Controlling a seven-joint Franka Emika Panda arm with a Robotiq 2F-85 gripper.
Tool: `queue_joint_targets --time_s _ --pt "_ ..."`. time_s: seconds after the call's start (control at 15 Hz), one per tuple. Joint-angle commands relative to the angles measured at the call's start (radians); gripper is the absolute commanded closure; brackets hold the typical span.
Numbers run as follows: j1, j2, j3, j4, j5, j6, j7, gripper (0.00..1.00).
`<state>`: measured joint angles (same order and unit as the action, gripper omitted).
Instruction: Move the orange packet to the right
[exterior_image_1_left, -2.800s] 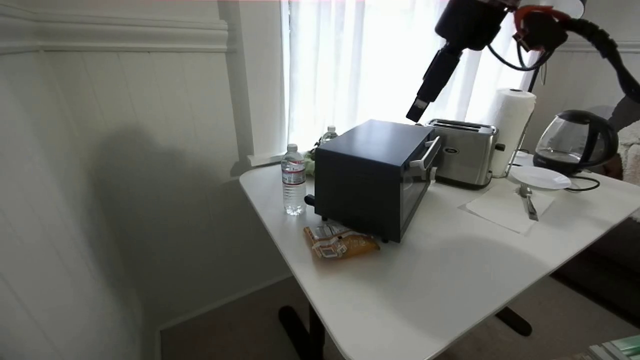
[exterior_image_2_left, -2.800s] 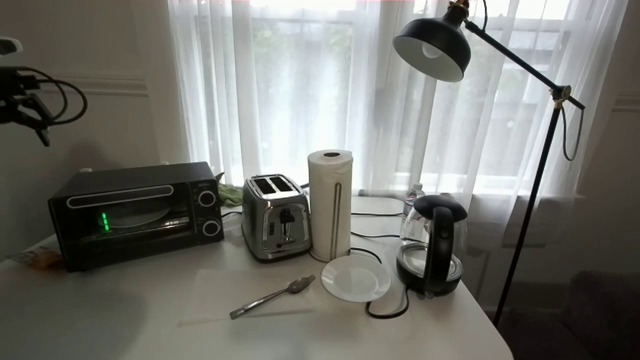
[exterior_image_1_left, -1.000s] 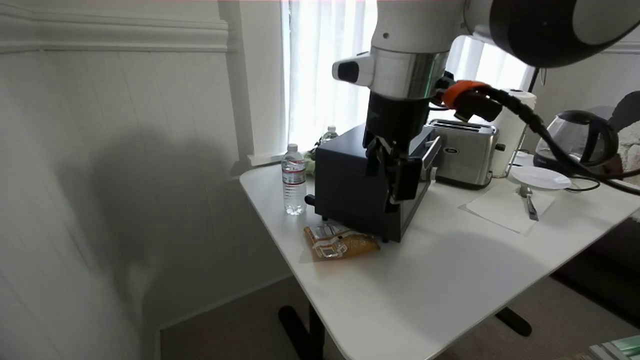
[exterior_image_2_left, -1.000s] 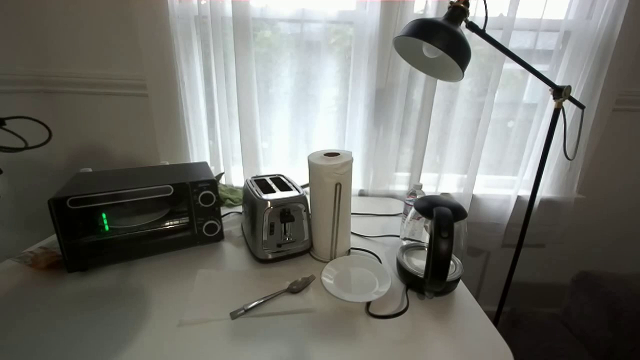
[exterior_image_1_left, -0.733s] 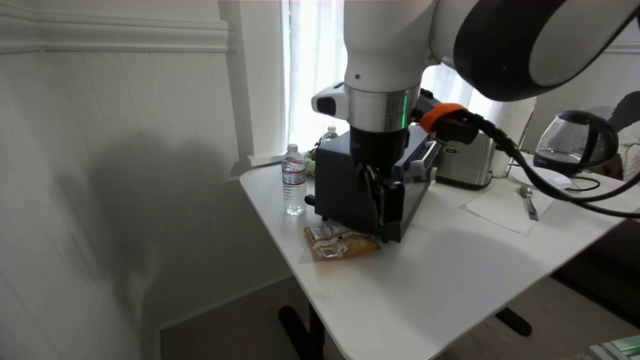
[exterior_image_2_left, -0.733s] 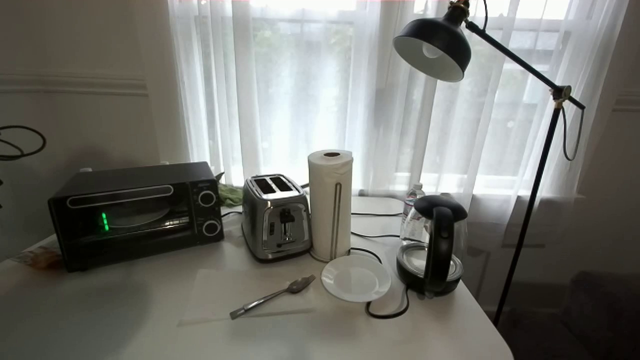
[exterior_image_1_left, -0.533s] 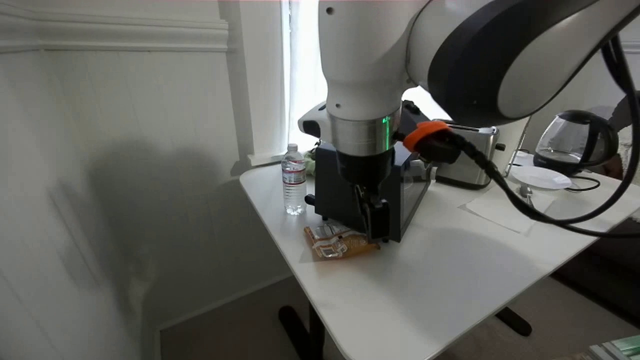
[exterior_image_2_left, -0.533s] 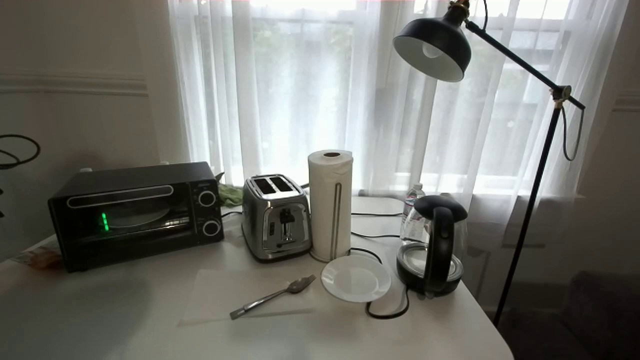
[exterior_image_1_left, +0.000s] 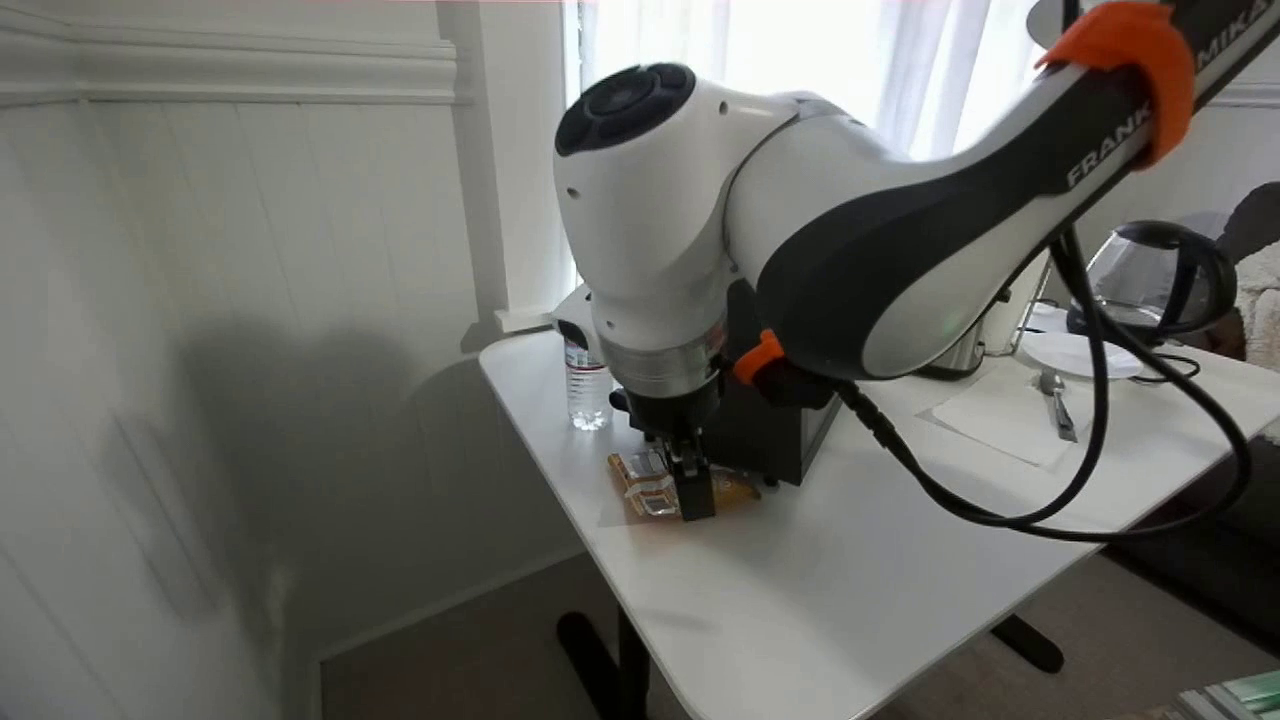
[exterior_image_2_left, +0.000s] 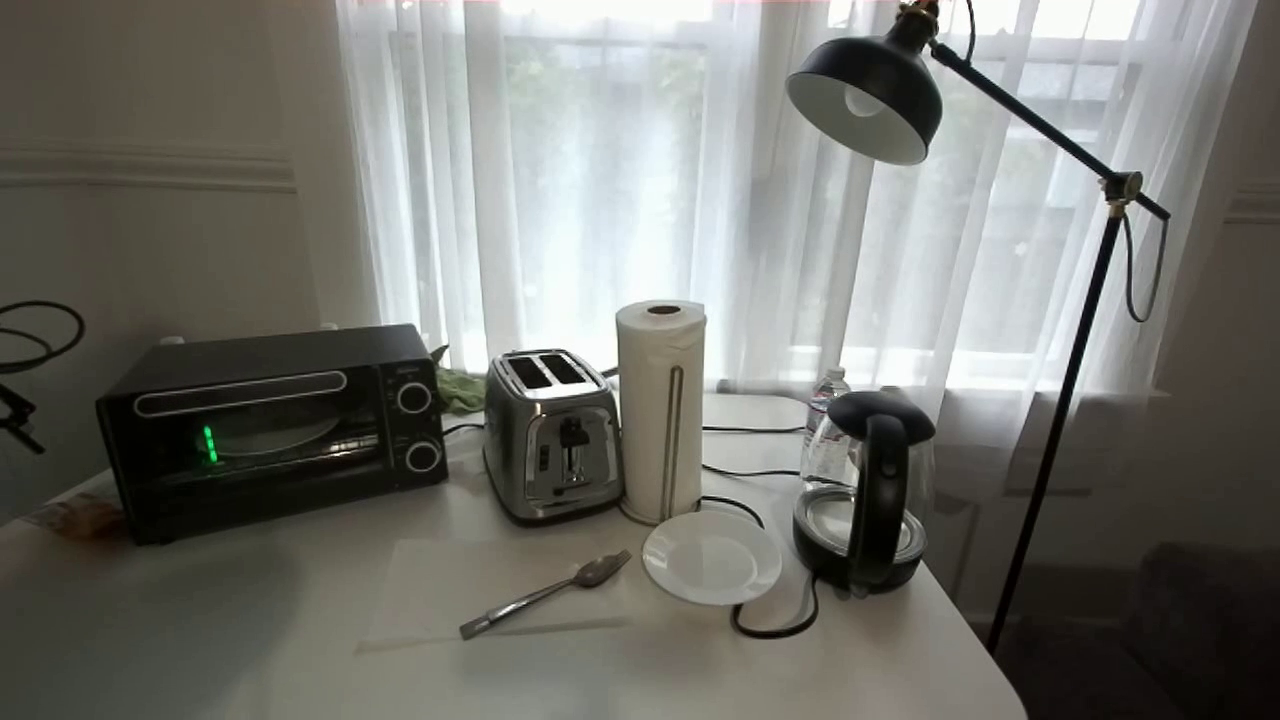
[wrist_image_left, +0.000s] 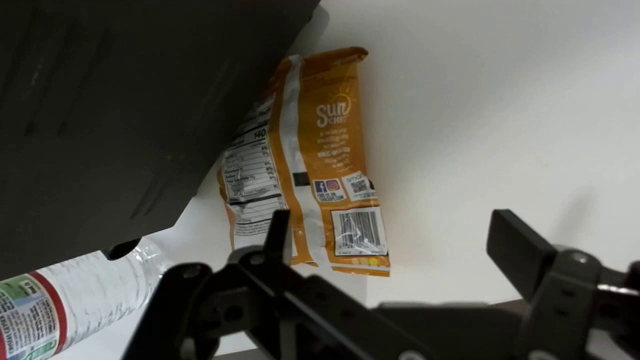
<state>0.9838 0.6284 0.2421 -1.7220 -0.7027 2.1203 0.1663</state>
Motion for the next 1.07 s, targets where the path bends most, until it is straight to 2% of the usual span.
queue_joint_targets --time_s 0.0,0.33,0.47,0.67,0.73,0.87,1.0 --pt "0.063 0.089 -0.055 0.095 -0.054 -0.007 0.068 0.00" --pt "0.124 0.169 -0.115 0.179 -0.112 -0.009 0.143 0.00" --pt "0.141 0.197 -0.131 0.205 -0.121 -0.011 0.161 0.06" --pt "0.160 0.237 -0.148 0.244 -0.122 -0.012 0.180 0.25" --pt "0.169 0.252 -0.156 0.258 -0.127 -0.015 0.183 0.45" --pt "0.185 0.272 -0.170 0.278 -0.138 -0.018 0.190 0.52" --pt "0.203 0.289 -0.187 0.296 -0.153 -0.017 0.199 0.67"
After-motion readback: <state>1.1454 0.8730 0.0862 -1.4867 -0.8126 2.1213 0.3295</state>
